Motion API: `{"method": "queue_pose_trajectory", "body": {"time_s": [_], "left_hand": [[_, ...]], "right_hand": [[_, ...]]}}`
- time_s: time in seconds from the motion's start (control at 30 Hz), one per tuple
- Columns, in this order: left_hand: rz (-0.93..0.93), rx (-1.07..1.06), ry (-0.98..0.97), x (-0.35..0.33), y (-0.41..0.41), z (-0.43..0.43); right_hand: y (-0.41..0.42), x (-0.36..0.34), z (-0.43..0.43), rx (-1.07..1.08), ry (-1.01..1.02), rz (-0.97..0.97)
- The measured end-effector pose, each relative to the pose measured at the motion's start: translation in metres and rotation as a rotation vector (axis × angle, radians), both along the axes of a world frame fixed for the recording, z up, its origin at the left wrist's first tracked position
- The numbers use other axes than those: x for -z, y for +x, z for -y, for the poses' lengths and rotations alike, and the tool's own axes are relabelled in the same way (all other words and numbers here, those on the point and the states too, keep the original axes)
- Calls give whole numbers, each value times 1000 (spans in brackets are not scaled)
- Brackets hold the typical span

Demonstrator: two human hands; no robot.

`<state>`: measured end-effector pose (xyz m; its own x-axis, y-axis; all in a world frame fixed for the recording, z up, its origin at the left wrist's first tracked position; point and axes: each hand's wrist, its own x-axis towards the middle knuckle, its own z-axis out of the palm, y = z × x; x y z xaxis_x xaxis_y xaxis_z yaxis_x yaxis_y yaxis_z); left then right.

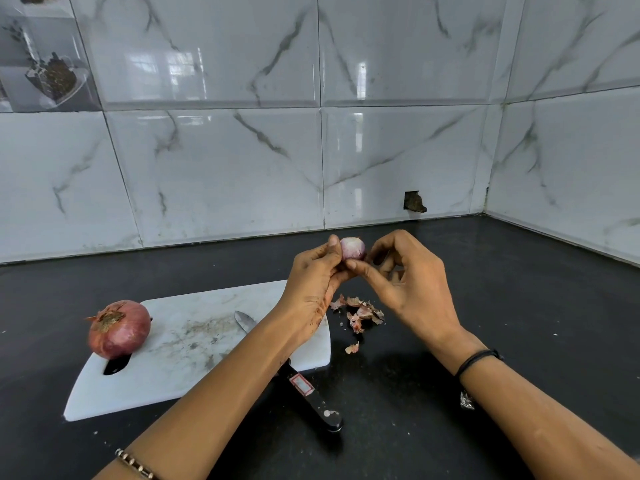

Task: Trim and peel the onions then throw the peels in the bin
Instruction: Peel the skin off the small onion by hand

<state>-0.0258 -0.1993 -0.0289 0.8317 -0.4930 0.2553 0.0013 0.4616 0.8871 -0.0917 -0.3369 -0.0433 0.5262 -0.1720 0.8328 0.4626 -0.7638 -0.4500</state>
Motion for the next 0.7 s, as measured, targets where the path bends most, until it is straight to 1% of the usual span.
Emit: {"method": "queue_pose_trajectory", "body": {"time_s": [0.07,0.3,0.5,0.6,0.7], "left_hand": [[-7,12,-4,1,0,0],[40,13,26,4,5,-3],[5,-1,-51,3,5,-3],[39,4,-49,4,4,-1],[114,-13,-2,7,7,-1]], "right_hand": [[-2,-2,0,0,18,13],[-6,-2,0,13,-49,28],[-8,-1,0,37,0,31],[-8,-1,0,27,19,10],[-8,-1,1,2,53,-15]]}}
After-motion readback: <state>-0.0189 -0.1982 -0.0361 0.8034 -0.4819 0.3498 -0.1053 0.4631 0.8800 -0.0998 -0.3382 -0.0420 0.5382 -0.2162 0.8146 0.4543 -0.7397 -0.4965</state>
